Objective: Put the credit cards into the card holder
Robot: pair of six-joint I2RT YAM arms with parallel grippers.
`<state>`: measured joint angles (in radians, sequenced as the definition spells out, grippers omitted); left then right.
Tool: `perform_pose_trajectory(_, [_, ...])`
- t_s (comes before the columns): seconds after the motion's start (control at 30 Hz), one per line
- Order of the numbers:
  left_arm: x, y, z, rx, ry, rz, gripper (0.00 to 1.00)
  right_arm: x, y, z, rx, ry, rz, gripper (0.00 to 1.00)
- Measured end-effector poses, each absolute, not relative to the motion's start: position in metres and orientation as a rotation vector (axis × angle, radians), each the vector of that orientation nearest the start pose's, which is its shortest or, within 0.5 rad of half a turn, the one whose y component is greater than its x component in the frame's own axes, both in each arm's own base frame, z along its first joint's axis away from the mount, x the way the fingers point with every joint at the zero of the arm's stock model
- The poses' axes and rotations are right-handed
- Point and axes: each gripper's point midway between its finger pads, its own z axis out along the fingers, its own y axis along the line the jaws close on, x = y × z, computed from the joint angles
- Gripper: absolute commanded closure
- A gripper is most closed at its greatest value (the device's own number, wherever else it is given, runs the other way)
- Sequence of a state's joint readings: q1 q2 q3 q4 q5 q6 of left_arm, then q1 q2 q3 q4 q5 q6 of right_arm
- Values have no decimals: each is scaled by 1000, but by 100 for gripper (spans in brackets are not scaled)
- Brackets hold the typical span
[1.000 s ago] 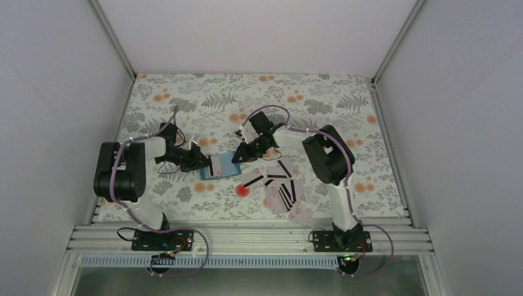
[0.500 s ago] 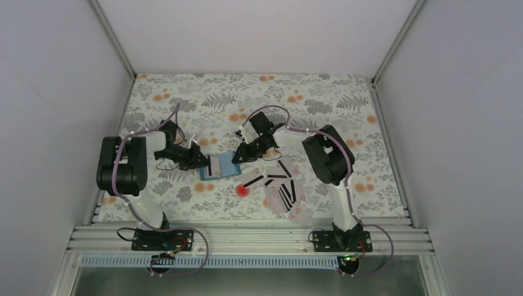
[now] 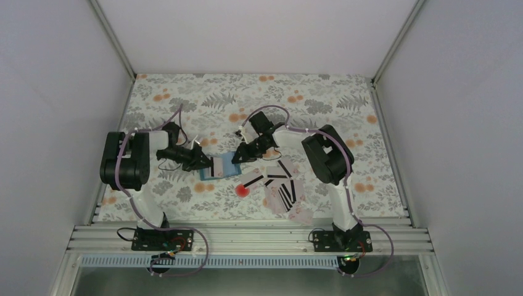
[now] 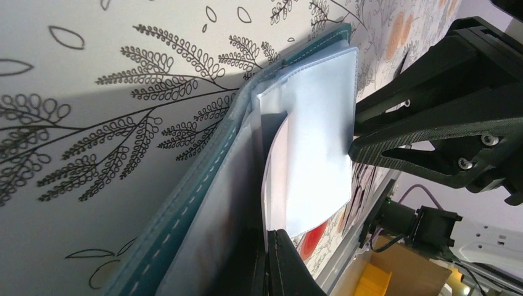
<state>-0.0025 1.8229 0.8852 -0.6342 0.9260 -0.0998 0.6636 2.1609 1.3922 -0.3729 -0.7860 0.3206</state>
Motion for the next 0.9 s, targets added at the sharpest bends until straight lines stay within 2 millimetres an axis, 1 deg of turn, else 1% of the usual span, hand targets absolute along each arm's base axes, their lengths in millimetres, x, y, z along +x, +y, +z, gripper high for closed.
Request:
perform_pose_trajectory(0.3, [280, -141, 31, -138, 2848, -1438, 98, 292, 384, 28, -739, 2761, 1340, 83])
perform_pose_trajectory(0.6, [291, -142, 31, -171, 2813, -1434, 98, 292, 384, 28, -739, 2760, 1341, 83])
perform_pose_trajectory(0.9, [288, -142, 28, -207, 2769, -1437, 98, 292, 384, 27, -742, 2752, 1348, 83])
